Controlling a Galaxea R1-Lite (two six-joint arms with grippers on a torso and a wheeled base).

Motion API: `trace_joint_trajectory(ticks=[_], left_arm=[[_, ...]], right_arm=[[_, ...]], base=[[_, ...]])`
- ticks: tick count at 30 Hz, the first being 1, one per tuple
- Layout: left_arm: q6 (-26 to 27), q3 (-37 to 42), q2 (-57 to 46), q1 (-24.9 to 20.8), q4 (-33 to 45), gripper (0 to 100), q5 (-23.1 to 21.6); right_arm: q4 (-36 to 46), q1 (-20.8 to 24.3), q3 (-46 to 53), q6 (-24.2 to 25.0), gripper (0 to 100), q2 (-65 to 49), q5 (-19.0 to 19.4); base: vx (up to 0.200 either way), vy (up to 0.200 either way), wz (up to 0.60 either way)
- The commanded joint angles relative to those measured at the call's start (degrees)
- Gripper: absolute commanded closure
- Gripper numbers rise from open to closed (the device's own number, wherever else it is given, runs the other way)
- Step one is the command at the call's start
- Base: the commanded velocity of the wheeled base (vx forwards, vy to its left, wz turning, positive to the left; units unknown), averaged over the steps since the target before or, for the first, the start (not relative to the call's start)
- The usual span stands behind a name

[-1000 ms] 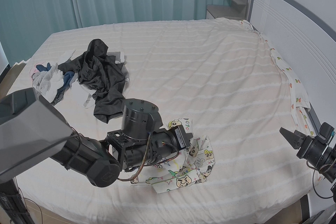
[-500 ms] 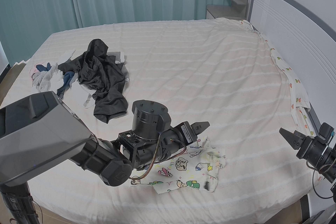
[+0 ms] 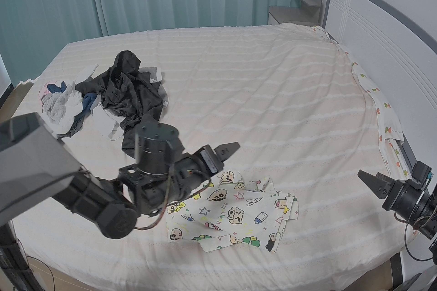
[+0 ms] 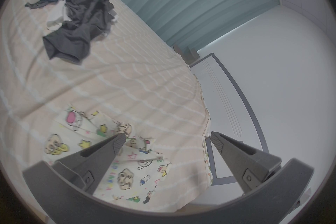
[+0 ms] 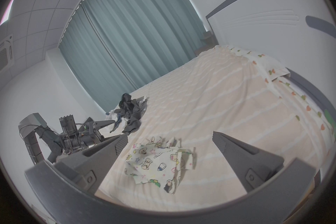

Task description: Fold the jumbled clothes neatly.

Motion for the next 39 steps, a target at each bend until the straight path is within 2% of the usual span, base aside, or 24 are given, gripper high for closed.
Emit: trace_joint_trajectory(ticks=[1, 5, 6, 8, 11, 14, 16, 19, 28, 33, 39], left_arm=[[-0.3, 13.1, -15.6, 10.4, 0.1, 0, -6.6], [-1.3, 22.2, -19.9, 16.3, -0.1, 0, -15.2], [-1.4, 23.0, -20.0, 17.1, -0.1, 0, -16.2], [-3.3, 26.1, -20.1, 21.2, -0.2, 0, -22.5], [-6.3, 28.1, -19.2, 23.8, -0.6, 0, -28.4], [-6.5, 29.5, -16.1, 25.2, -3.4, 0, -32.2], [-6.5, 30.5, -14.3, 25.4, -5.4, 0, -32.8], [-6.5, 32.6, -8.1, 25.6, -13.1, 0, -33.0], [-6.1, 38.6, -1.2, 26.7, -30.4, 0, -33.1], [-6.0, 39.5, 1.6, 26.7, -34.7, 0, -32.6], [-6.1, 40.0, 1.9, 26.7, -36.3, 0, -32.6]], right_arm=[[0.1, 6.3, -4.9, 2.5, 0, 6.8, 0.8], [0.1, 6.4, -11.5, 4.7, 0, 20.0, 1.3], [0.0, 6.5, -12.2, 5.0, 0, 21.6, 1.4], [0.1, 7.3, -16.5, 7.7, 0, 29.8, 2.5], [0.2, 7.9, -21.1, 10.0, 0, 37.7, 3.2], [0.0, 8.9, -25.0, 10.0, 0, 44.6, 3.0], [0.1, 9.3, -27.3, 10.0, 0, 46.9, 3.2], [2.7, 10.9, -33.3, 9.9, 0, 51.0, 3.2], [10.5, 11.4, -42.1, 9.8, 0, 52.8, 3.2], [11.3, 11.8, -41.7, 9.8, 0, 53.2, 3.2], [11.1, 12.1, -41.3, 9.6, 0, 53.0, 2.6]], base=[[0.0, 0.0, 0.0], [0.0, 0.0, 0.0], [0.0, 0.0, 0.0], [0.0, 0.0, 0.0], [0.0, 0.0, 0.0], [0.0, 0.0, 0.0], [0.0, 0.0, 0.0], [0.0, 0.0, 0.0], [0.0, 0.0, 0.0], [0.0, 0.0, 0.0], [0.0, 0.0, 0.0]])
